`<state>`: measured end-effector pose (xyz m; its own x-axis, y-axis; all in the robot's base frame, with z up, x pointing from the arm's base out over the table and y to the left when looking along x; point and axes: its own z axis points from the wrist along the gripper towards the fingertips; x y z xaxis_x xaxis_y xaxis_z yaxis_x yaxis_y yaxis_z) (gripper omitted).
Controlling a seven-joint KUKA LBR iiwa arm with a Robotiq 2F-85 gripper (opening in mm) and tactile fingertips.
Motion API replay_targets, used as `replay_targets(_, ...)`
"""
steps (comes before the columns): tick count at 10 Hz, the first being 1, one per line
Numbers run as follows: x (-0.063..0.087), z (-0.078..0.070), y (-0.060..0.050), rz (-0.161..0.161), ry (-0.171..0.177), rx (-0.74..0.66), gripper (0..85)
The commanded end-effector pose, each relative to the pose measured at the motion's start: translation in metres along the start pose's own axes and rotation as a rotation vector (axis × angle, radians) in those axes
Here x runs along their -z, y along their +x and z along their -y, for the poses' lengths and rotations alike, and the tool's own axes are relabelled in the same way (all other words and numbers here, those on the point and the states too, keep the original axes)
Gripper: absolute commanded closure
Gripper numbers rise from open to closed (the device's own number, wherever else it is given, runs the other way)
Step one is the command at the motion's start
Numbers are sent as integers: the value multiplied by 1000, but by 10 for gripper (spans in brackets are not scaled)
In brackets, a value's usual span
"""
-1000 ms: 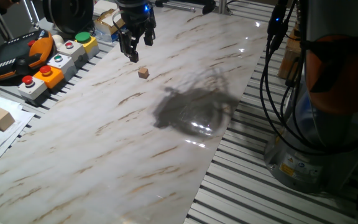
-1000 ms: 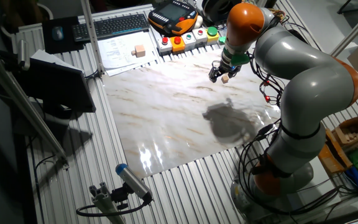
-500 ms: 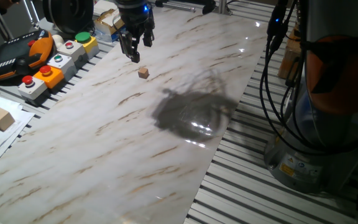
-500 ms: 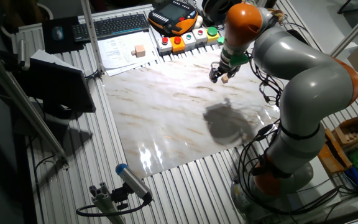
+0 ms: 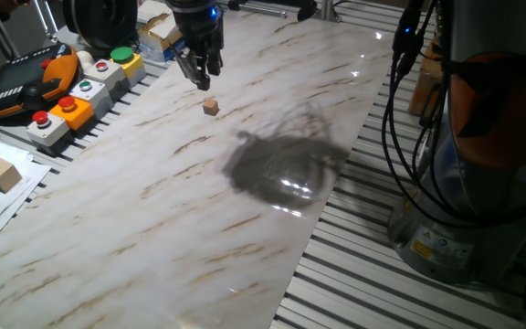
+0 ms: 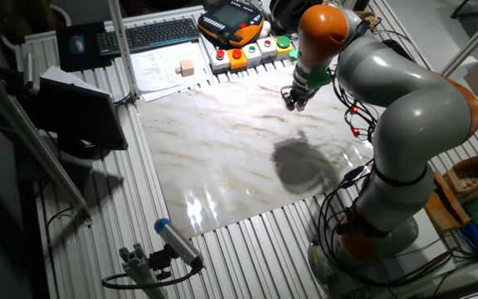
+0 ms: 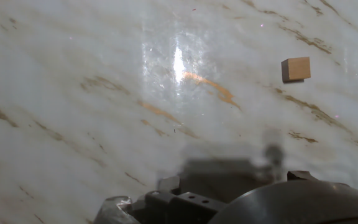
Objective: Approach and touch the side of the small block
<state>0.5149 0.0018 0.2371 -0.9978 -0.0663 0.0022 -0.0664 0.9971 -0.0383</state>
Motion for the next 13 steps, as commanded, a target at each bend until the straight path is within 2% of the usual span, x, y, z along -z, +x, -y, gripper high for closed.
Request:
replay_targets(1,0,0,0,0,0,0,843)
replay_targets(8,-4,4,0,0,-3,3,843)
replay_targets(11,-19,14,-1,9,-18,15,843)
replay_targets(13,-34,25,-1,12,-56,6,843)
